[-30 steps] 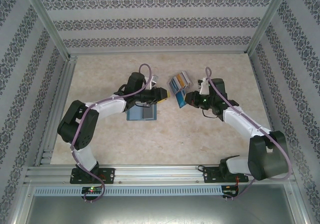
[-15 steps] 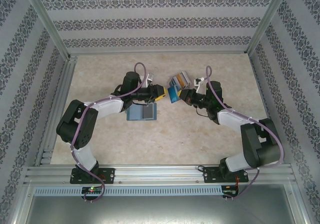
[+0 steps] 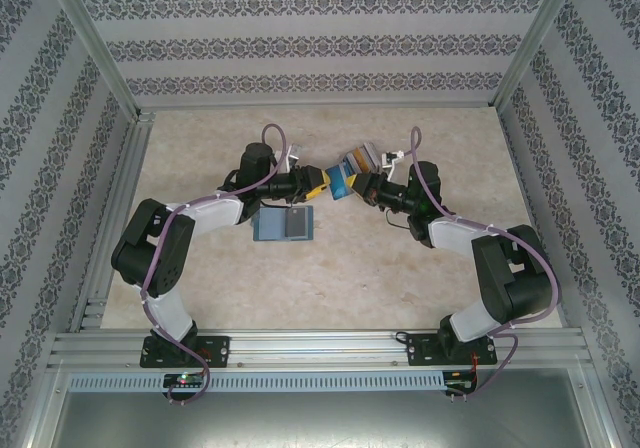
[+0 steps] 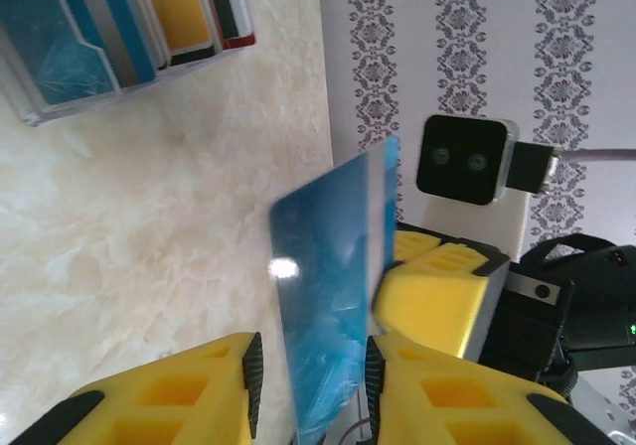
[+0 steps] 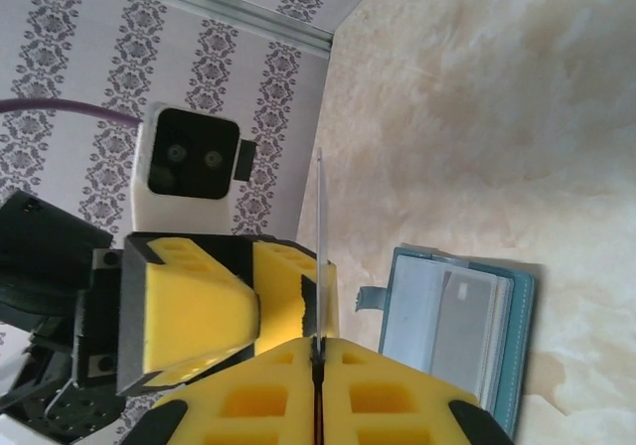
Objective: Put the credit cards into the card holder
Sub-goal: Pick up the credit card from the storage box.
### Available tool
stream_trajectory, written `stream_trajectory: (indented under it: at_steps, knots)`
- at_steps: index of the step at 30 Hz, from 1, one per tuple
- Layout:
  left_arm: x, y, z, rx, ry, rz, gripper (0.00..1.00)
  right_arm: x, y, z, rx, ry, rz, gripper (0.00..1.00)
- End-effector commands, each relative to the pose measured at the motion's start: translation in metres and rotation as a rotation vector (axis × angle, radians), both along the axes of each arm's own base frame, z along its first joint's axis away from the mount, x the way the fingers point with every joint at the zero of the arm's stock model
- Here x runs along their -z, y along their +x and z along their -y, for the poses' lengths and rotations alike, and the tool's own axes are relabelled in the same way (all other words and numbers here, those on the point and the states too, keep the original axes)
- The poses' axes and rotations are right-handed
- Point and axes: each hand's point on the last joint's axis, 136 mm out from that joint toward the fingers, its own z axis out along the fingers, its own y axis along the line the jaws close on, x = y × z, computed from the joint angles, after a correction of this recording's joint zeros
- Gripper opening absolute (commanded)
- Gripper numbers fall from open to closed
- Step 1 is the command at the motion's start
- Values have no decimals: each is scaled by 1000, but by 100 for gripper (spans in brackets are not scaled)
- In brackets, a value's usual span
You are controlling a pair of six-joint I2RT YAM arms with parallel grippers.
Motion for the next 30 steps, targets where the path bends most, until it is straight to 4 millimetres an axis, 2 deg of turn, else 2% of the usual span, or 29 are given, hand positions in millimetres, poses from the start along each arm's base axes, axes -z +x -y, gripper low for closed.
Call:
stream_trajectory:
  at_steps: [1,10,20,26,30]
  knots:
    - [-24,1,-6,5,-40,65,36,-18,1,-5,-20,33,59,10]
    - [-30,3,-3,11,-49,76,36,-19,1,-17,-46,72,53,10]
    - [-35,4,-4,10,-50,83,33,-10,3,-26,-58,88,29,10]
    - [-34,6,-5,4,-45,84,25,-3,3,-33,-72,92,11,10]
    - [-33,6,-6,-3,-45,82,9,0,1,-37,-80,91,8,10]
